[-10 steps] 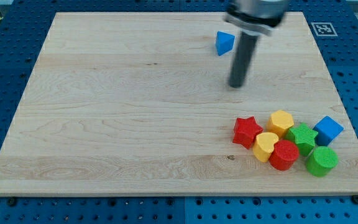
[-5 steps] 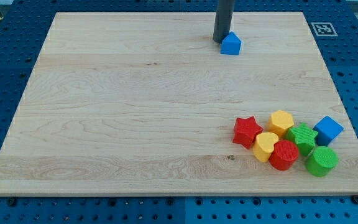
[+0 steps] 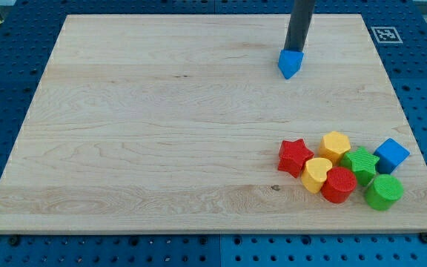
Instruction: Push the blue triangle closer to the group of blocks
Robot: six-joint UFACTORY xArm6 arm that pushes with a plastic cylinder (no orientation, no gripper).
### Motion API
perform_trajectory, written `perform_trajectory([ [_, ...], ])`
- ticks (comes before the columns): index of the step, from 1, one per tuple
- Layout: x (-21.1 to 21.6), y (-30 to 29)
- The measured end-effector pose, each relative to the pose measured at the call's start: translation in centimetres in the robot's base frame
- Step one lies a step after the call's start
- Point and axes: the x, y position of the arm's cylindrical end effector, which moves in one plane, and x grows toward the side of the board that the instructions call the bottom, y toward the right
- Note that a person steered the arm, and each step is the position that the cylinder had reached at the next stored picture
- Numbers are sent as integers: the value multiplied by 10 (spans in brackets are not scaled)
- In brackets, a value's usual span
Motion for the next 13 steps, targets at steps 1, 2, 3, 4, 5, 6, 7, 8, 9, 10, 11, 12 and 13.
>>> perform_trajectory([
  [1,19,-2],
  [2,24,-20],
  [3,28,-43],
  [4,44,-43],
  [5,59,-43],
  [6,71,-36],
  [7,59,-23],
  [8,58,-9],
  [9,69,-8],
  [10,81,-4],
  [11,96,-3],
  [12,110,-3],
  [13,125,-3],
])
